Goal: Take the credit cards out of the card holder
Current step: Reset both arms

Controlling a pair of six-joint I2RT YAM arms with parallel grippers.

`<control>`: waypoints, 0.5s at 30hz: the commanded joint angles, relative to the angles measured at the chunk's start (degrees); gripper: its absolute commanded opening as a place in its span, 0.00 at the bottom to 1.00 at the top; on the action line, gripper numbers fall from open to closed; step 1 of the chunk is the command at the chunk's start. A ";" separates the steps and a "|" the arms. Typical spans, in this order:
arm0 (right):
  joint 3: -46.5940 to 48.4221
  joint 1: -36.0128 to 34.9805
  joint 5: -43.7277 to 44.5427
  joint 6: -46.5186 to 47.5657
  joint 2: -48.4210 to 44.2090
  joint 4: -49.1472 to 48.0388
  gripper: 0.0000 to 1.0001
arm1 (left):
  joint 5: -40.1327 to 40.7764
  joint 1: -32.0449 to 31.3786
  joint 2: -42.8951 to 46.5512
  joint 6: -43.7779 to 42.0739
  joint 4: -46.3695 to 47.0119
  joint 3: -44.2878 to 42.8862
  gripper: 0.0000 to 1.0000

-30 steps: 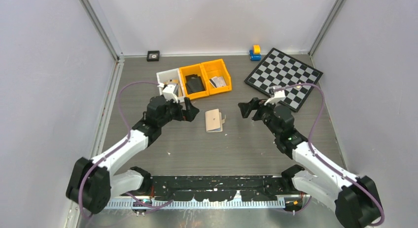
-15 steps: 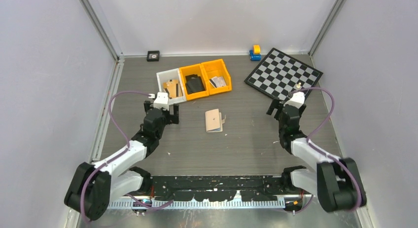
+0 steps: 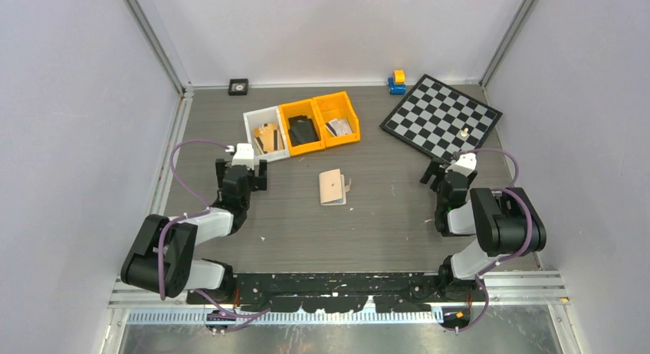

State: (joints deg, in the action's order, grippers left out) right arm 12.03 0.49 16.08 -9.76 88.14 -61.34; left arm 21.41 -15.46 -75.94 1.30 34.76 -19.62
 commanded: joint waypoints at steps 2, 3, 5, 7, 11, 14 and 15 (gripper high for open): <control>5.87 0.21 3.05 0.04 1.13 1.68 0.92 | -0.03 1.38 0.52 1.85 4.75 -0.89 1.00; 8.42 0.21 3.97 -0.44 0.52 8.03 0.93 | 0.06 1.38 0.59 1.84 5.62 -0.51 1.00; 5.09 0.21 -0.29 1.15 0.75 1.40 0.94 | -0.25 1.69 0.83 1.95 5.52 -0.35 1.00; 3.89 0.22 -1.93 1.70 0.61 -0.82 0.94 | -1.57 1.83 0.56 1.51 5.36 -0.61 1.00; 8.50 0.43 -2.52 1.69 0.28 8.06 0.94 | -3.96 1.91 0.69 0.86 5.52 -0.43 1.00; 8.43 0.39 -2.12 2.07 0.89 7.07 0.95 | -5.34 1.93 0.82 0.54 5.70 -0.23 1.00; 7.62 0.39 -2.09 2.10 0.47 6.26 0.95 | -6.02 1.93 0.94 0.34 5.98 -0.02 1.00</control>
State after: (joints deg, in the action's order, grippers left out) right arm 18.83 0.58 14.02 -8.71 89.82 -53.67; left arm 17.93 -14.04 -76.23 2.48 36.62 -19.62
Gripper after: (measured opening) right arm 0.945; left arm 0.996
